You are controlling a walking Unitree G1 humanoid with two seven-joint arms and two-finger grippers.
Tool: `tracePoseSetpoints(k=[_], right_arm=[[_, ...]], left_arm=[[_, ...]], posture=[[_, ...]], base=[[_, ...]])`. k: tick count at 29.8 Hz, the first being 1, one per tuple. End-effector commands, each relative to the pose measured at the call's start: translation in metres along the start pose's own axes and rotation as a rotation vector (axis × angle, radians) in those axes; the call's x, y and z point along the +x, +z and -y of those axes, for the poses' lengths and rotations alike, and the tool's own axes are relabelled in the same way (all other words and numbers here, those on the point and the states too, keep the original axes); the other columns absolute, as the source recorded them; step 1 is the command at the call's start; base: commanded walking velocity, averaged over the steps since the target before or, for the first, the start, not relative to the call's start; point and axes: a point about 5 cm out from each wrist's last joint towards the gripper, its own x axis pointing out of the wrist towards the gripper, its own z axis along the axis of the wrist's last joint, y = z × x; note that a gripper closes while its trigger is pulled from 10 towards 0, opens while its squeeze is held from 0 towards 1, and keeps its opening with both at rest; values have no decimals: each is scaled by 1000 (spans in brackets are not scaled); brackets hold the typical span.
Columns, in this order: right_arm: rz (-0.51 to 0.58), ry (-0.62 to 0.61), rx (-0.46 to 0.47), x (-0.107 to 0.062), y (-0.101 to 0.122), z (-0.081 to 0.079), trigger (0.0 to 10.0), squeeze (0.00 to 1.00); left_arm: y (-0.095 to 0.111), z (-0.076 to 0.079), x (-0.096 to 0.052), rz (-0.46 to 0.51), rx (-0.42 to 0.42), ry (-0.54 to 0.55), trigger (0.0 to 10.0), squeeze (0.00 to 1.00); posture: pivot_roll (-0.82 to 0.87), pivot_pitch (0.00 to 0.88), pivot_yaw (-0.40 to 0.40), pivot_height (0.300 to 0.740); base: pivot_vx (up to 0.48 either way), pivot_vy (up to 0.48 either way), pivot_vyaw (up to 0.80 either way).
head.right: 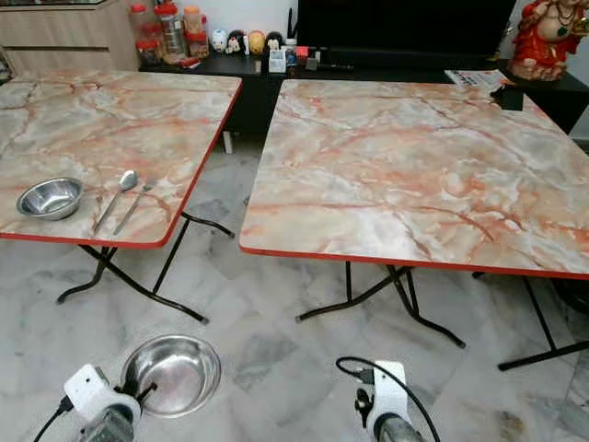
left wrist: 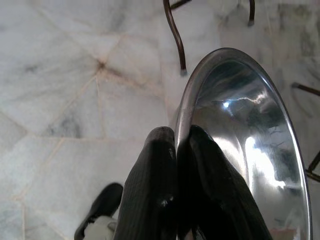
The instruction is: Setting the table
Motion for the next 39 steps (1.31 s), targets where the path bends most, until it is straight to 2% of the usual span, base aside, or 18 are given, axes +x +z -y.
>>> tracePoseSetpoints(k=[1,4,6,18,23,27,29,39], right_arm=[[15,-22,-23,0,3,6,10000,0],[14,-25,-29,0,3,7,10000,0],[2,-40,-1,-2,-1,11,10000,0],[7,-39,8,-2,-1,10,10000,0],[0,-25,18,-2,-2,9,10000,0],[-3,-22,20,-2,-4,8,10000,0],[-5,-21,22,-2,-5,6,10000,0],[-12,-23,11,-2,-5,6,10000,0]], left_arm=[[-3,2,-1,-4,11,-5,10000,0],[-4,2,-1,-5,15,-4,10000,0],[-5,0,-2,-2,6,0,10000,0],[-10,-6,-4,-13,9,7,10000,0],[-14,-8,-5,-48,95,-13,10000,0],[-18,-14,-7,-62,127,-16,10000,0],[-21,-22,-9,-62,150,5,10000,0],[-24,-25,-11,-70,148,8,10000,0]], posture=[[-2,0,-26,732],[-2,0,-26,732],[2,0,-32,732],[-13,0,-23,732],[-13,0,-24,732],[-11,0,-23,732],[-8,0,-21,732],[7,0,-27,732]], base=[[0,-379,431],[0,-379,431],[0,-384,0],[0,-386,0],[0,-53,0],[0,0,0],[371,0,0],[479,0,0]])
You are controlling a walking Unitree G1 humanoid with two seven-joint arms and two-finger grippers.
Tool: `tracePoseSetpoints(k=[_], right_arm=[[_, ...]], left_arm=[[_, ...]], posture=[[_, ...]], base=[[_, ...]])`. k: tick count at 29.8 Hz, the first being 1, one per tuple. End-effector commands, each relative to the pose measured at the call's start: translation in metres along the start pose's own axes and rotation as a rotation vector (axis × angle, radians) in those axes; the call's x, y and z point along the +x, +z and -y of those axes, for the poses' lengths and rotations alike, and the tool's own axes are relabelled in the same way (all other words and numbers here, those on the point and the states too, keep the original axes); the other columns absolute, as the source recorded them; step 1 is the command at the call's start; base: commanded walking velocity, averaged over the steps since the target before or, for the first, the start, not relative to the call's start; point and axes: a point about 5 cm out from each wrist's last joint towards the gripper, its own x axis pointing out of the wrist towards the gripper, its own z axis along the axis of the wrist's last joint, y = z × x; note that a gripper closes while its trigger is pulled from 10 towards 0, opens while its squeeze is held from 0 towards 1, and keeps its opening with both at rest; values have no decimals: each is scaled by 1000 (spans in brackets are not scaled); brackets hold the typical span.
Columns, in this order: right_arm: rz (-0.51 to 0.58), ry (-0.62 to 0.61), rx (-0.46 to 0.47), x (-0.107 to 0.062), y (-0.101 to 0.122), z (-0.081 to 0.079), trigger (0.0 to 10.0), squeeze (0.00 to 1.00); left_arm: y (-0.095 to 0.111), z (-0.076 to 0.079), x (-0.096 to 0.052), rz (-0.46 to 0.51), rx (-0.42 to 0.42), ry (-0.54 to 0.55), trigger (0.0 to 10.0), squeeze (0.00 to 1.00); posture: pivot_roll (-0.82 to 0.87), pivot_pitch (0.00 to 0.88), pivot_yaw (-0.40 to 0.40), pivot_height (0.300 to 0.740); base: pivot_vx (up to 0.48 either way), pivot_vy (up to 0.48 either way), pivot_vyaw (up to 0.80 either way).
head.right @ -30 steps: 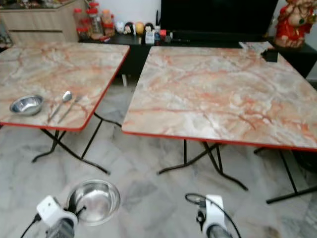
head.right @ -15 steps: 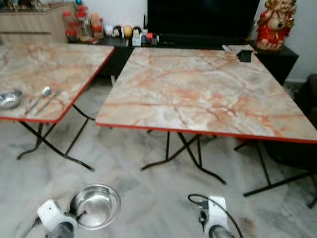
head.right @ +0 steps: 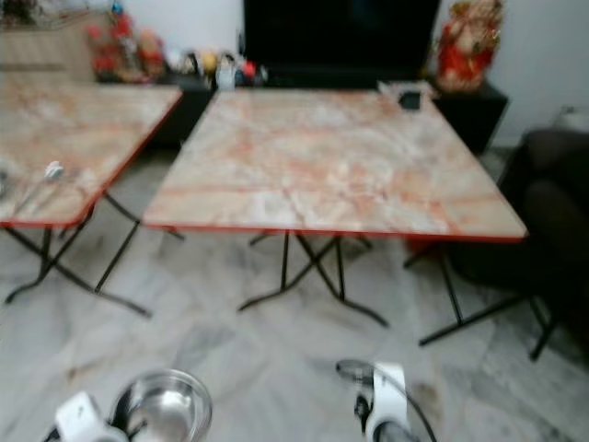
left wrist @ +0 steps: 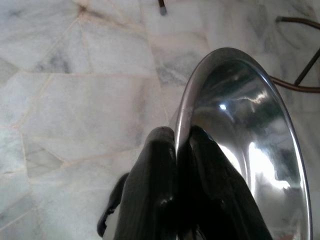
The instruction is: Setting the table
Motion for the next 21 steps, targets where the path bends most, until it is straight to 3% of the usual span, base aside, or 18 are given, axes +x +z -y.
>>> tracePoseSetpoints(k=[1,18,21], right_arm=[[15,-4,-8,1,6,1,10000,0],[22,-3,-9,2,9,1,10000,0],[21,-5,-6,1,8,1,10000,0]], left_arm=[[-4,1,-1,-18,18,-11,10000,0],[-7,5,-2,-22,32,-28,10000,0],[-7,7,-1,-34,48,-44,10000,0]], posture=[[7,0,-27,732],[-6,0,-16,732],[-11,0,-10,732]], base=[[480,0,0],[478,0,0],[182,0,0]])
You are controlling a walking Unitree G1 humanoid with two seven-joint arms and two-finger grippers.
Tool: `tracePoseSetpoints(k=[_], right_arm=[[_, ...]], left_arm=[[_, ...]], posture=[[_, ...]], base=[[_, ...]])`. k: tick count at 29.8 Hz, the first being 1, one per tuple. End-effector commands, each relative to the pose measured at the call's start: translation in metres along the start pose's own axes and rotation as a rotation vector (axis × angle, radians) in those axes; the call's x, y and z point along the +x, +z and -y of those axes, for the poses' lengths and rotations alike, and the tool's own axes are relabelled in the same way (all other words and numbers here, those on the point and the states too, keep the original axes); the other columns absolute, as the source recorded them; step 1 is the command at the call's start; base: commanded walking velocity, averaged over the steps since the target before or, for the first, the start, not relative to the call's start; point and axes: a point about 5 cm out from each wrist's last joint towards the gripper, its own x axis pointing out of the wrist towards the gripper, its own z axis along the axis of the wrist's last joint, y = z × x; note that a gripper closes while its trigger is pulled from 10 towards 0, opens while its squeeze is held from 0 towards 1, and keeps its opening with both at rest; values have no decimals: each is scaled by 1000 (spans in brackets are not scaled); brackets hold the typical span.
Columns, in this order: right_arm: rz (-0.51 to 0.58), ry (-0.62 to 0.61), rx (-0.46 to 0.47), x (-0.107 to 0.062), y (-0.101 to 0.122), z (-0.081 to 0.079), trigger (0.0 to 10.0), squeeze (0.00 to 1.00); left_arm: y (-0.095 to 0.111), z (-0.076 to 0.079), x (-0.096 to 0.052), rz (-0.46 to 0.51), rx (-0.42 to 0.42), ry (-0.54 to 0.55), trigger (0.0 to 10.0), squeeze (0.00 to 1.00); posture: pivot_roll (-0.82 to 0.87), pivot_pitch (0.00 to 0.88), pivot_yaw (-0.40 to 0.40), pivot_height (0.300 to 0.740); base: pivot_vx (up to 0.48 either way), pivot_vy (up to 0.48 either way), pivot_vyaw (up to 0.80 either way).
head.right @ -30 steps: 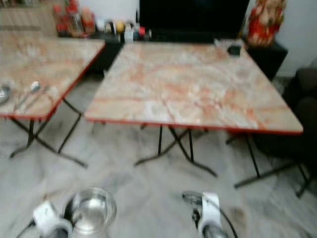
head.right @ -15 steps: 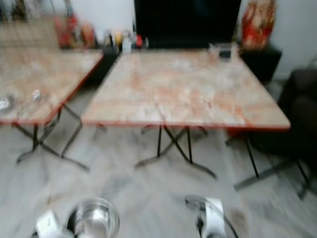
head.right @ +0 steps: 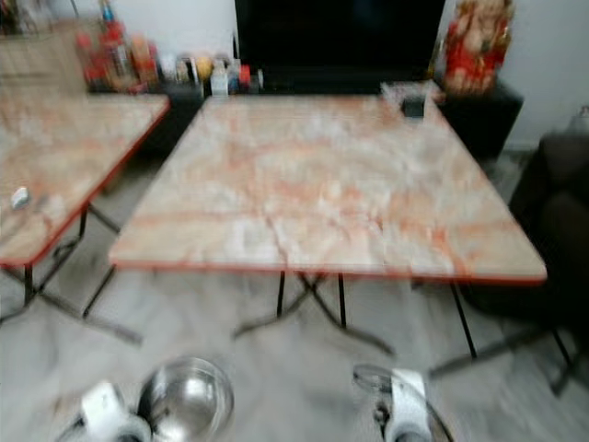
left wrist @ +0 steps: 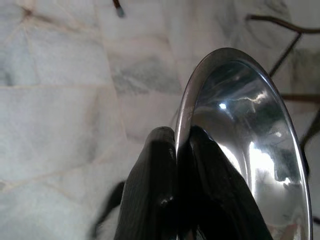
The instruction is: Setting the table
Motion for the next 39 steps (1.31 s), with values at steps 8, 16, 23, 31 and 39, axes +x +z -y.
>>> tracePoseSetpoints(k=[8,16,23,31,39], right_arm=[[15,23,9,2,4,-10,10000,0],[25,1,41,1,4,-8,10000,0],[30,4,50,1,5,-8,10000,0],[35,10,57,2,7,-9,10000,0],[38,11,54,2,9,-8,10000,0]], left_arm=[[6,-4,2,-3,40,-1,10000,0],[13,5,5,13,69,-22,10000,0],[16,10,6,21,69,-37,10000,0],[17,12,7,23,69,-37,10000,0],[14,9,6,9,62,6,10000,0]], posture=[[-18,0,-4,732],[-42,0,5,732],[-42,0,10,732],[-34,0,3,732],[-24,0,-10,732]], base=[[0,0,0],[0,-333,0],[0,-380,0],[0,-382,0],[0,-73,0]])
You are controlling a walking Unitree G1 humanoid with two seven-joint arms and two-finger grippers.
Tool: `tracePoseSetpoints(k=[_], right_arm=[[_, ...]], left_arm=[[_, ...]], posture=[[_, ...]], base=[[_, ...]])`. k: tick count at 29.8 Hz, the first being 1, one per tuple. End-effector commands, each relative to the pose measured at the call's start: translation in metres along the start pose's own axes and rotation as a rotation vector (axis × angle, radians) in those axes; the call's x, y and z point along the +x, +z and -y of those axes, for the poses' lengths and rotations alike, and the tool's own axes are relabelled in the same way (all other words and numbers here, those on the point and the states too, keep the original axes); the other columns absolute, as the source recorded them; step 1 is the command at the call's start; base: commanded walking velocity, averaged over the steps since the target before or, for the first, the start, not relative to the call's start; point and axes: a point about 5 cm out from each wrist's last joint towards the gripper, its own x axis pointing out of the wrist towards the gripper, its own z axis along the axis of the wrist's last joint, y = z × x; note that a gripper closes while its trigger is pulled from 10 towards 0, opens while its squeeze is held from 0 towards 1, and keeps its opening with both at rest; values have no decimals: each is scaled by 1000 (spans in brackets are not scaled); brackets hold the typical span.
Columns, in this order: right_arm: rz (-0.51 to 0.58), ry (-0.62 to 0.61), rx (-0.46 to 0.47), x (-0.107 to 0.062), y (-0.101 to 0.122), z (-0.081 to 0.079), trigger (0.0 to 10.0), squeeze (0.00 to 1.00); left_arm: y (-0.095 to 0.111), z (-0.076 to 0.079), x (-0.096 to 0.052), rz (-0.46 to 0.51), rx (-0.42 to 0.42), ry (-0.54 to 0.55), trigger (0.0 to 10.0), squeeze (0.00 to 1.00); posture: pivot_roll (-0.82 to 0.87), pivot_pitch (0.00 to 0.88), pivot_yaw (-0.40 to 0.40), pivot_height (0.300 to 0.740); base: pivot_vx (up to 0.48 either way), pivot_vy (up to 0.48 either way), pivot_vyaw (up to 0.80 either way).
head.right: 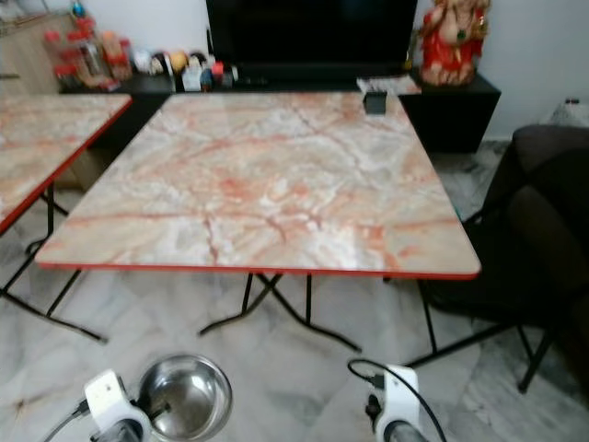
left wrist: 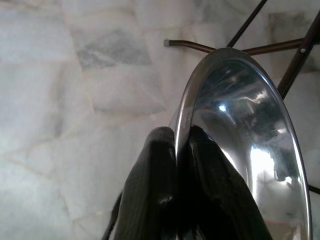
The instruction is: Setting the table
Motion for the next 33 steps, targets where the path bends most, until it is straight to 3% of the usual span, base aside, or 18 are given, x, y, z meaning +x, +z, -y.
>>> tracePoseSetpoints(k=[1,17,33], right_arm=[[6,26,3,1,2,-9,10000,0],[2,35,-5,2,3,-9,10000,0],[11,41,-9,3,7,-11,10000,0]], left_arm=[[4,-6,1,9,3,17,10000,0],[15,6,4,60,-18,-23,10000,0],[14,14,4,48,32,-55,10000,0]], posture=[[-24,0,-10,732],[-17,0,-20,732],[-19,0,-17,732]], base=[[0,0,0],[0,0,0],[0,0,0]])
